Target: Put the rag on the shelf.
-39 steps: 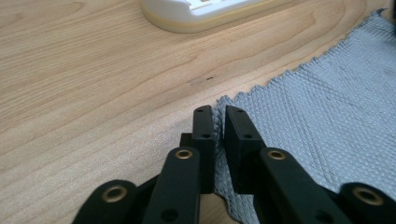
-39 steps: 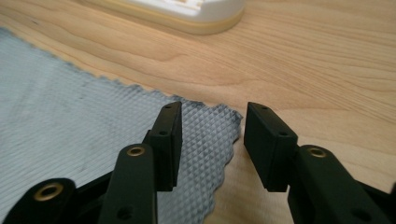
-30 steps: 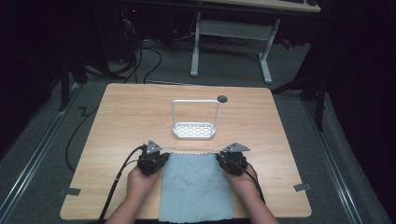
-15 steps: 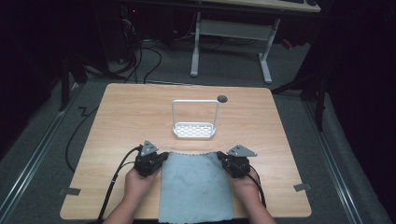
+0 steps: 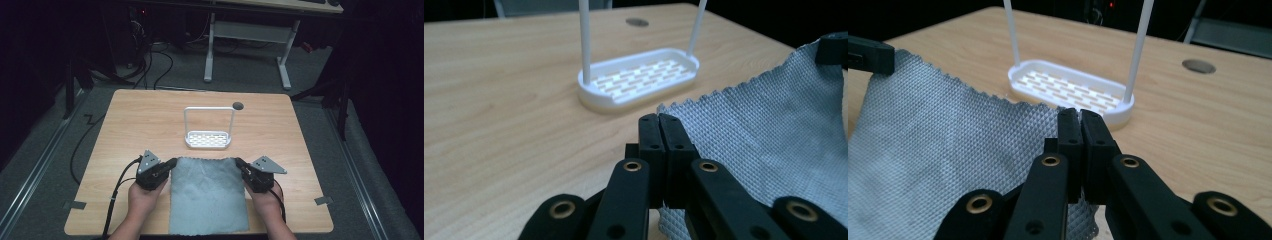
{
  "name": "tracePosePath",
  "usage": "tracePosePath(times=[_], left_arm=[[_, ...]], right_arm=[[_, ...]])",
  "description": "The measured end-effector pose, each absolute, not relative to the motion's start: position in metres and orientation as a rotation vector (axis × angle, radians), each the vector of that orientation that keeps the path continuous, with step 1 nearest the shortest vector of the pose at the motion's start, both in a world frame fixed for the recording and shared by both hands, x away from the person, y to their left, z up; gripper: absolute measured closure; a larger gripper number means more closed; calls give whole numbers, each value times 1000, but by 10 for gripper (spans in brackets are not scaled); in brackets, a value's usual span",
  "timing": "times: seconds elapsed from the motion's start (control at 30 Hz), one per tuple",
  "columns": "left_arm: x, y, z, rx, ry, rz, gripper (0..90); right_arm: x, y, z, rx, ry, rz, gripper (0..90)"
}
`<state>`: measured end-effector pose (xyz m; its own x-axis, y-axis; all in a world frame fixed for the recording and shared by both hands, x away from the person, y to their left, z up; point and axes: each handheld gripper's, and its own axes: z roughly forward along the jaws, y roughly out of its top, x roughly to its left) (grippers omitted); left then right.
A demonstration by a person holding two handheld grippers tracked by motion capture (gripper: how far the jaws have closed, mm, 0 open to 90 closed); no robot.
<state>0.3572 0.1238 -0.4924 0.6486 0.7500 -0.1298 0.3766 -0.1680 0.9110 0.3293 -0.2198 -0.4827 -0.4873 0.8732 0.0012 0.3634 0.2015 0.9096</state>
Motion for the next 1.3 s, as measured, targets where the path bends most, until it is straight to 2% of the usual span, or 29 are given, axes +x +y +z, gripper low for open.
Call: tracePosePath(times=[0.17,0.77,1.3], left_arm=[[351,128,-472,1692,869,466,895],[357,130,-421,1587,796,550,897],[366,130,-371,1524,723,632,898]], right_arm=[[323,-221,-467,1117,1880,1318,888],[327,-221,-410,1024,1746,1425,888],[339,-223,-374,987,1676,1462,889]])
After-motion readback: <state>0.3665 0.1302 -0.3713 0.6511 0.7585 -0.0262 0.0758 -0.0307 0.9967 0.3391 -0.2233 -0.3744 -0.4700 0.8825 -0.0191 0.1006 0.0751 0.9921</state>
